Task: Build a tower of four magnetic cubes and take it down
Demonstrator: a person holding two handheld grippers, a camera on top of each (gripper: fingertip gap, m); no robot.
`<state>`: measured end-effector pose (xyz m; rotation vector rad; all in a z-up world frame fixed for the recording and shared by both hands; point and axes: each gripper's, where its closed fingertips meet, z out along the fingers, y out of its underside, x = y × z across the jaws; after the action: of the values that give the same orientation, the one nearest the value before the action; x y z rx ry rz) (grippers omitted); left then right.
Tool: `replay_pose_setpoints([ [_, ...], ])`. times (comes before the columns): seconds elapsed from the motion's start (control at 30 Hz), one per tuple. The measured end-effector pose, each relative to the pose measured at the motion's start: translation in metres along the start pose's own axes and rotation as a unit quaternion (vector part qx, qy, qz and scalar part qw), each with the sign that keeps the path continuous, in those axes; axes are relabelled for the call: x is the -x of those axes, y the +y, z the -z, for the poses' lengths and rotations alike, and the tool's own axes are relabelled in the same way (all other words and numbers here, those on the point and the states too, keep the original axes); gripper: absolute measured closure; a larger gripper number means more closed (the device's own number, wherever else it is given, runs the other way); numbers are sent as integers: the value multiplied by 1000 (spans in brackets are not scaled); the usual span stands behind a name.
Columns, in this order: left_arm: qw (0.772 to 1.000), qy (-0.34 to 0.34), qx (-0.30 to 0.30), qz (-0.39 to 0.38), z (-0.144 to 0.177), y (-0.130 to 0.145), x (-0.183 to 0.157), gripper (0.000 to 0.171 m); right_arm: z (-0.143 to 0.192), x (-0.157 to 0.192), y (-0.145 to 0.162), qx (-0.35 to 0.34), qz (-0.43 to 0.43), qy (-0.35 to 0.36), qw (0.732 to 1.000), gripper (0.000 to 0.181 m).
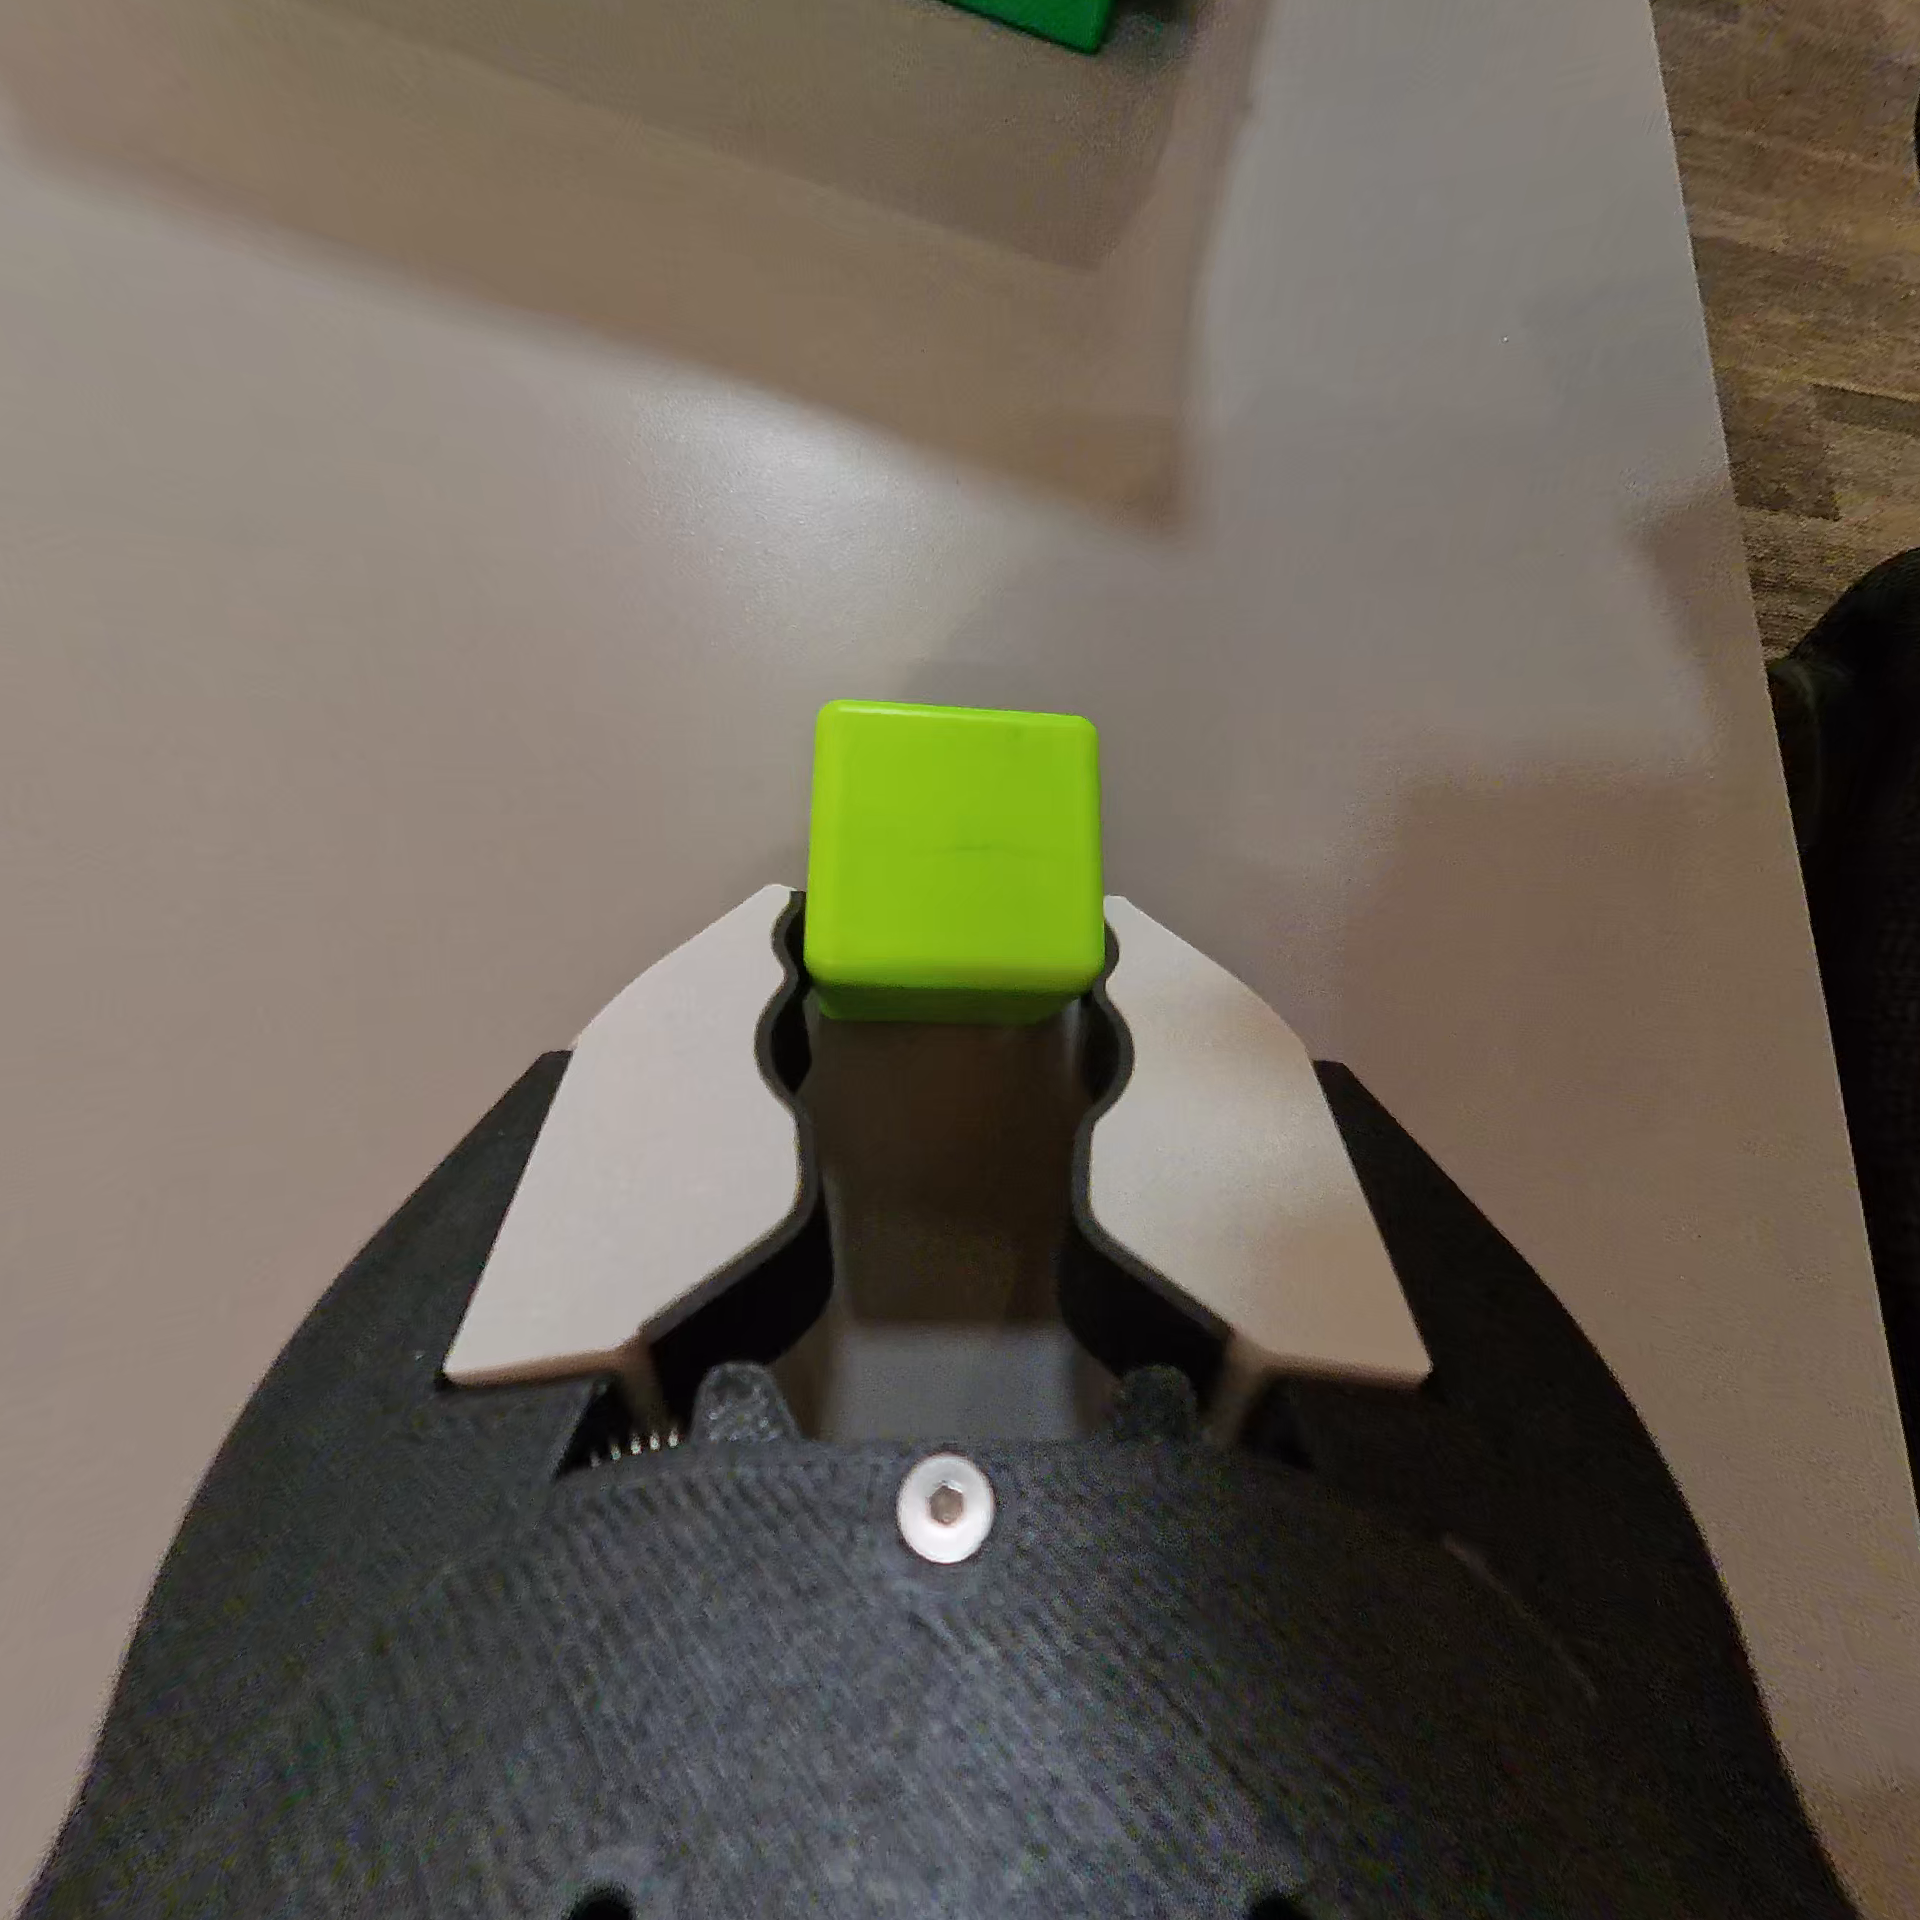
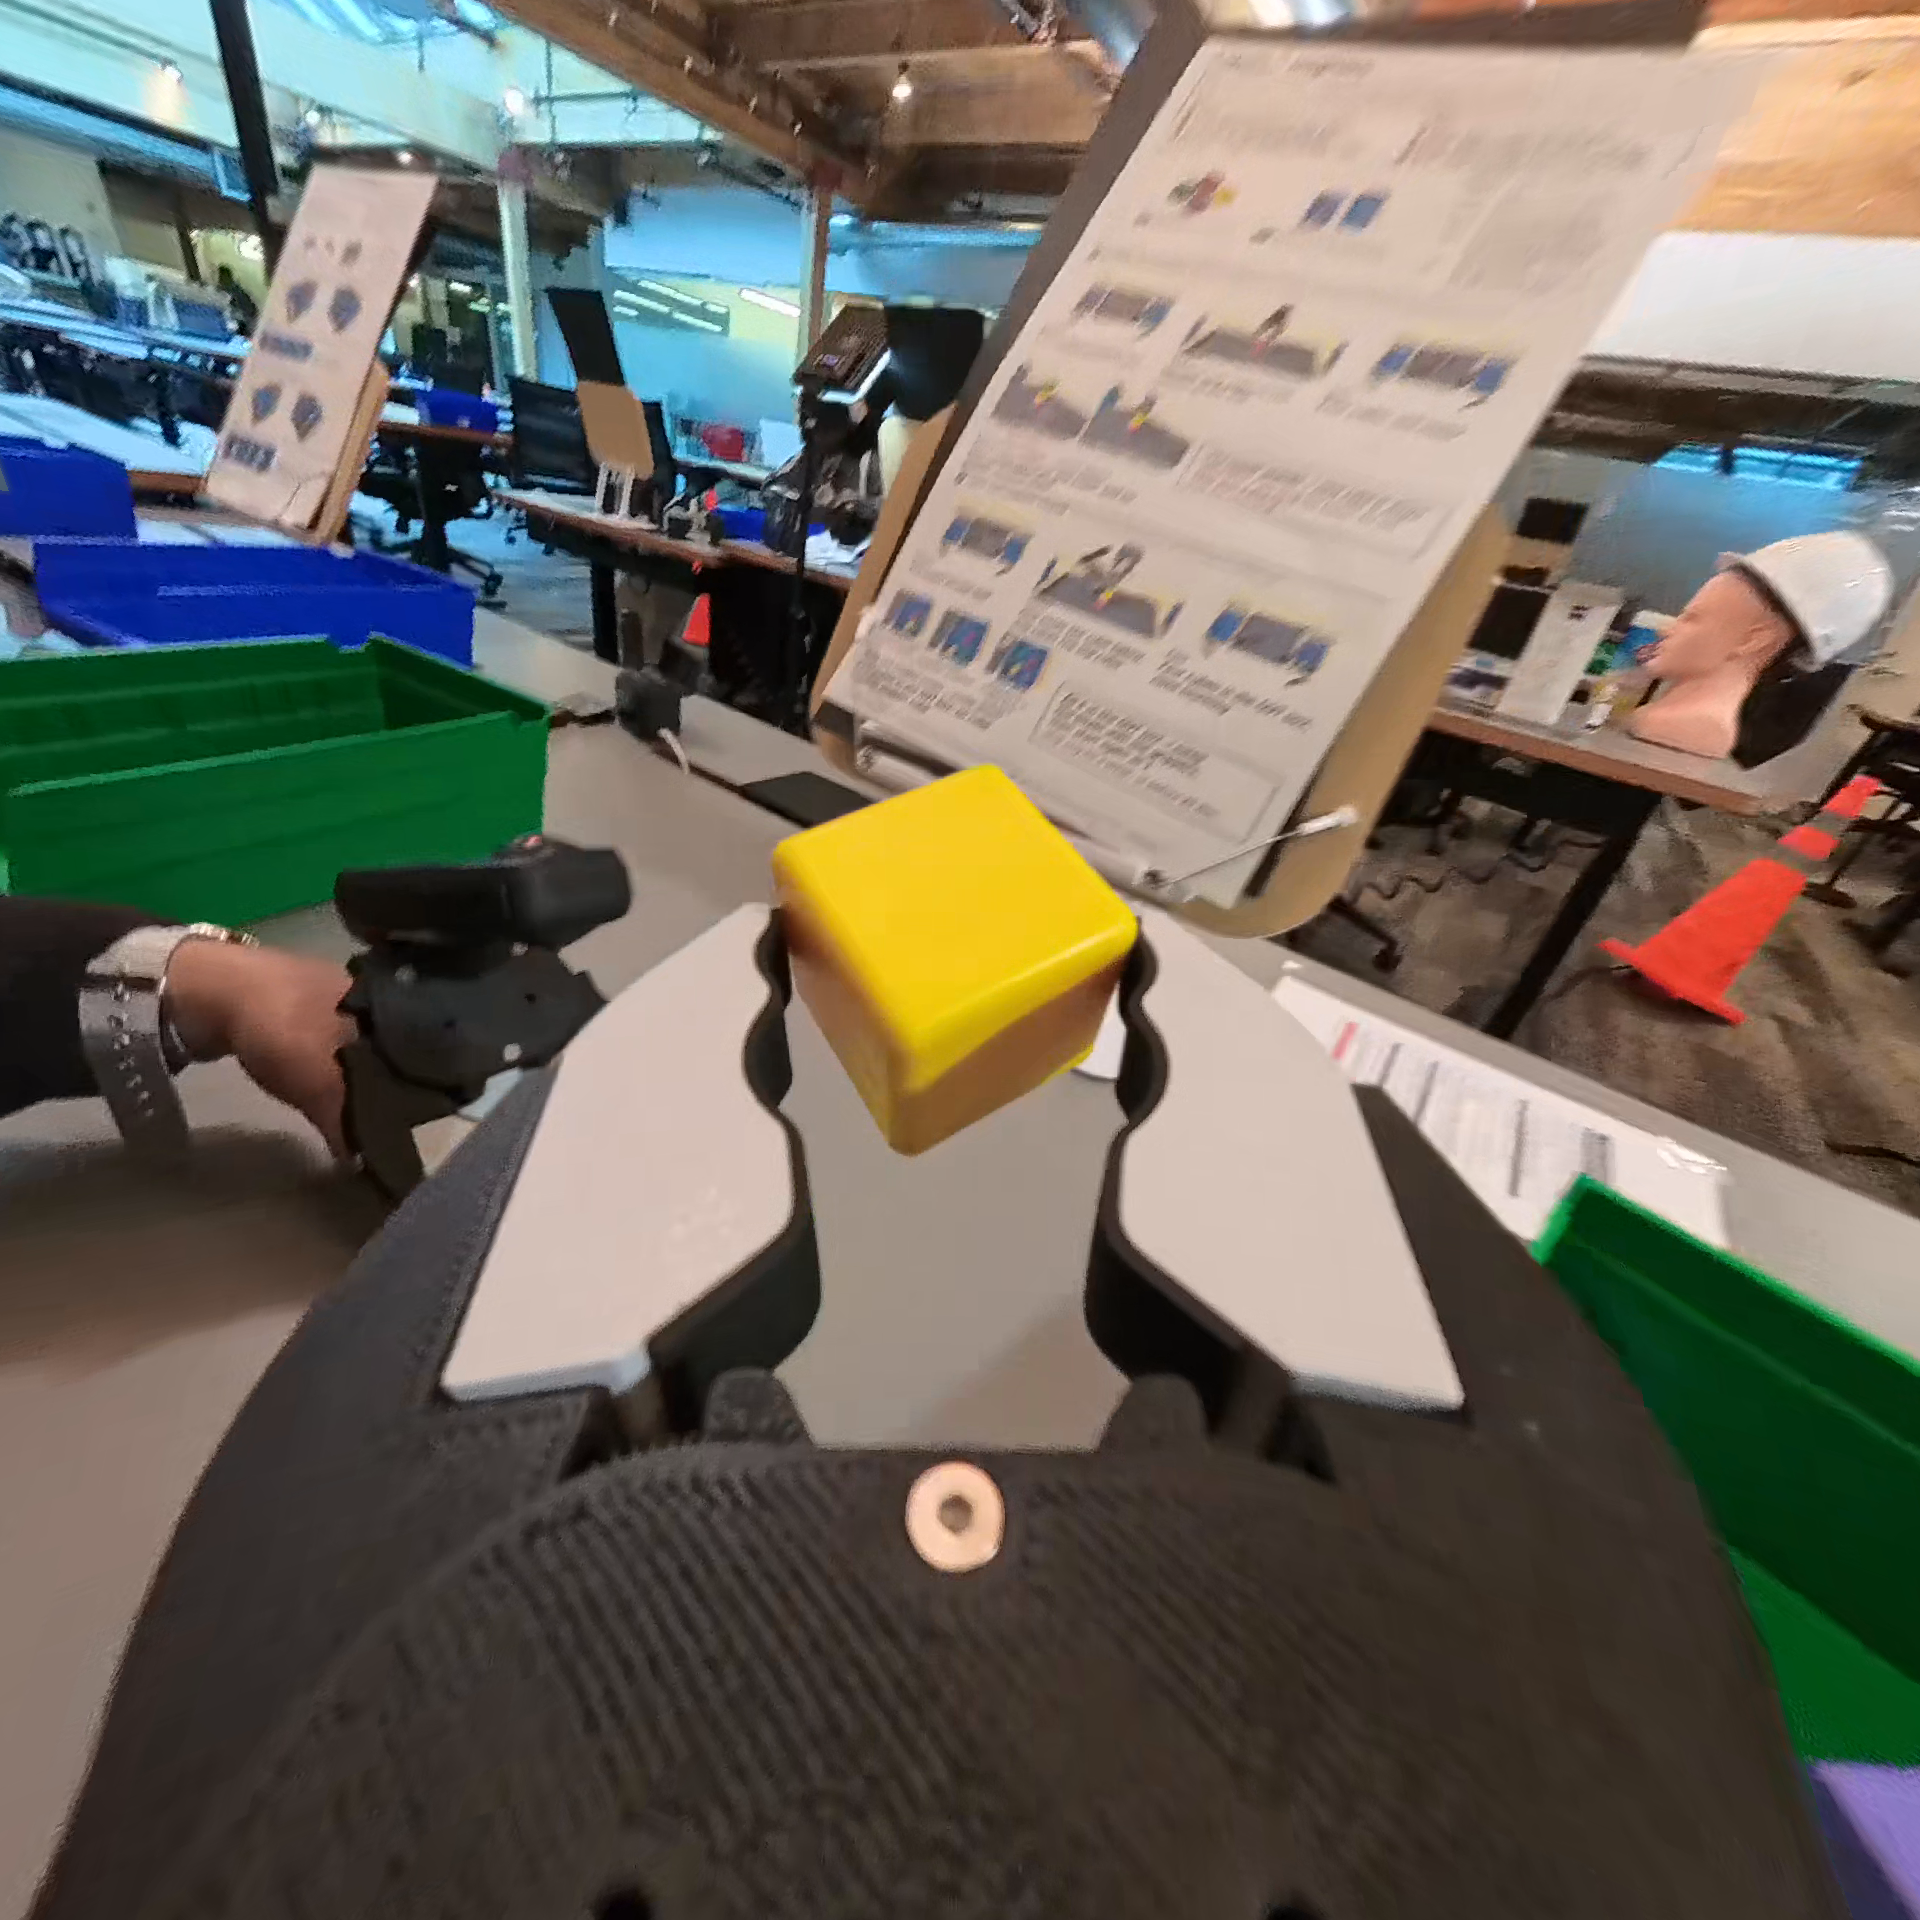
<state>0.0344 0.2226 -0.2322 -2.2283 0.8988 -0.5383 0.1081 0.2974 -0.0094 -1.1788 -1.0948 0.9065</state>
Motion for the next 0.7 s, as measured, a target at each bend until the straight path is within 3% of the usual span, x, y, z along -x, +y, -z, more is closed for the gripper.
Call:
replay_pose_setpoints([
  [0.1, 1000, 3, 1, 2, 0, 0, 0, 122, 22, -29, -23, -2, -5, 16, 1000, 119],
  [0.23, 1000, -1, 1, 0, 0, 0, 0, 122, 47, -72, -12, 64, 15, 71, 995, 119],
  [0.4, 1000, -8, 3, -5, -1, 1, 0, 122, 73, -129, 56, 205, -6, 137, 969, 119],
  [0.57, 1000, -6, 5, -4, -1, 1, 0, 121, 79, -136, 157, 334, -77, 109, 933, 119],
  [0.7, 1000, -10, 6, -7, -1, 1, 1, 121, 82, -137, 191, 396, -59, 110, 910, 119],
])
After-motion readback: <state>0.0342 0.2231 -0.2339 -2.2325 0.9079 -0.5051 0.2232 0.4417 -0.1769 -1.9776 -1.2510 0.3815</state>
